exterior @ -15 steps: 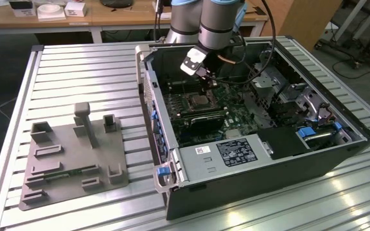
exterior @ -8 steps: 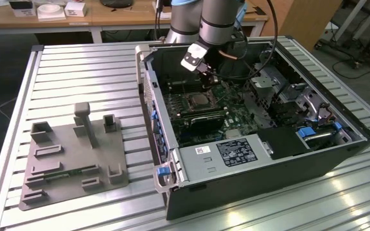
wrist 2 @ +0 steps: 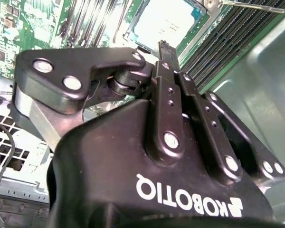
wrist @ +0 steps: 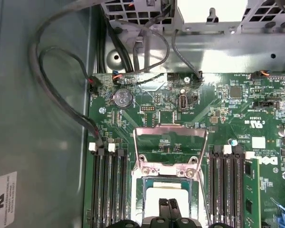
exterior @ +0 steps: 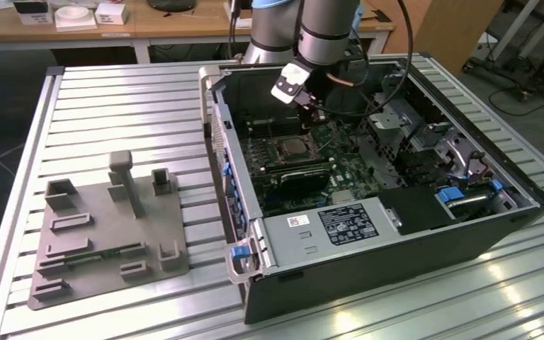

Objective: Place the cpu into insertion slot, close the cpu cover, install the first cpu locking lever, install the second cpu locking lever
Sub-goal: 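Close the cpu cover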

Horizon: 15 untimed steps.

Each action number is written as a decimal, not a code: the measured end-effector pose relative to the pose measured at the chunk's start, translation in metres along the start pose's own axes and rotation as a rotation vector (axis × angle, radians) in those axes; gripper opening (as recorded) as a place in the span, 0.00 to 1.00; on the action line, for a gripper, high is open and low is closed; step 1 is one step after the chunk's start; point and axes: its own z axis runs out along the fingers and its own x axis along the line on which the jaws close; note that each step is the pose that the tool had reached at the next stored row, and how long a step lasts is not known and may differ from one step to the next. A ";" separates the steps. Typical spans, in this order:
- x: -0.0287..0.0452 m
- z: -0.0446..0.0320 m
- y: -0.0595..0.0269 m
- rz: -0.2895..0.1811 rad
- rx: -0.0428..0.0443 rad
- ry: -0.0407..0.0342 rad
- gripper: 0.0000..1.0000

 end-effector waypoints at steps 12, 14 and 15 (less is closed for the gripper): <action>0.0010 -0.0334 0.0018 0.000 0.0000 0.0000 0.10; 0.0011 -0.0362 0.0020 0.000 -0.0001 0.0001 0.10; 0.0011 -0.0361 0.0025 0.000 -0.0001 0.0003 0.10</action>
